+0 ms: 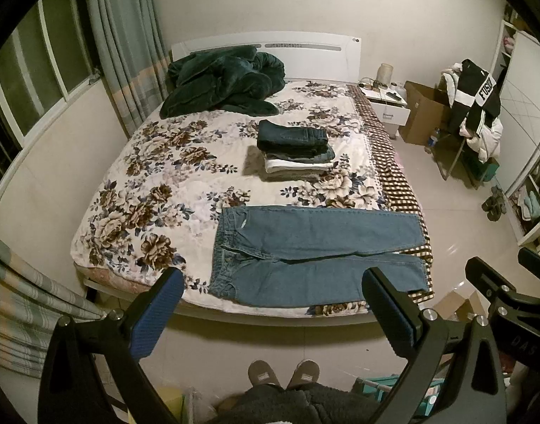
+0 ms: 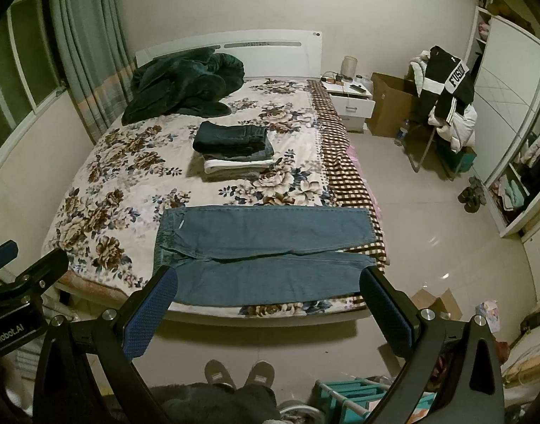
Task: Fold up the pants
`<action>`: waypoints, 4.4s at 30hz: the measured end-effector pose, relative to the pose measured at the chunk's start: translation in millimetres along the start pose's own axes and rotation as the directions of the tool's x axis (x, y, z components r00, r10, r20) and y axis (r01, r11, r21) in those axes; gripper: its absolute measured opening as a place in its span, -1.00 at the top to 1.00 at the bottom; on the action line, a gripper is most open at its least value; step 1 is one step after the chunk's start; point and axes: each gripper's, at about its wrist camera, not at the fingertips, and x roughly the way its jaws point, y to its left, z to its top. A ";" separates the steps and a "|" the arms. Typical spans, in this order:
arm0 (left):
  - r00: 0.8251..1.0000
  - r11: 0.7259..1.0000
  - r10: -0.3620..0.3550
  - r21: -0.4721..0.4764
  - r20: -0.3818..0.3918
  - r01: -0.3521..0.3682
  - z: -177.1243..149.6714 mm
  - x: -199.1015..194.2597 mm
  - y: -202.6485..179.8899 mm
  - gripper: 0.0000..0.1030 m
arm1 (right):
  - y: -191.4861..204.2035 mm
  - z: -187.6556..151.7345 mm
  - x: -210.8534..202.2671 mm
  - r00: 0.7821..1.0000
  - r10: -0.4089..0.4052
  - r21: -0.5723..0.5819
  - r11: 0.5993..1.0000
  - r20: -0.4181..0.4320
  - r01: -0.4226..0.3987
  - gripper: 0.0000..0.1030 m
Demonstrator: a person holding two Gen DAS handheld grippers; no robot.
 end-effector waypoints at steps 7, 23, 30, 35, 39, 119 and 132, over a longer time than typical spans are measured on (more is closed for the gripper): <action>1.000 1.000 -0.001 0.001 0.001 0.001 0.3 -0.6 0.3 -1.00 | 7.1 3.9 -4.9 1.000 0.005 -0.005 1.000 0.006 -0.005 -1.00; 1.000 1.000 0.003 0.002 0.007 -0.003 1.9 -2.7 0.4 -1.00 | 17.7 0.9 -8.3 1.000 0.013 -0.009 1.000 0.006 -0.013 -1.00; 1.000 1.000 0.006 0.002 0.011 -0.006 10.5 -13.1 2.5 -1.00 | 20.3 0.6 -10.6 1.000 0.018 -0.009 1.000 0.005 -0.018 -1.00; 1.000 1.000 0.008 -0.001 0.013 -0.007 14.5 -17.3 8.1 -1.00 | 23.4 2.4 -12.5 1.000 0.024 -0.005 1.000 0.005 -0.024 -1.00; 1.000 1.000 0.009 -0.002 0.013 -0.009 18.9 -19.1 9.0 -1.00 | 24.4 4.3 -9.3 0.999 0.032 -0.004 0.999 0.000 -0.032 -1.00; 0.953 0.678 -0.095 -0.720 -0.286 -0.148 -97.9 534.0 162.5 0.57 | -267.1 -38.2 666.2 0.866 0.128 0.637 0.731 -0.483 0.247 0.90; 0.905 0.631 -0.090 -0.727 -0.416 -0.272 -224.3 578.3 175.5 0.88 | -274.9 -193.3 677.1 0.789 0.167 0.638 0.695 -0.591 0.331 0.90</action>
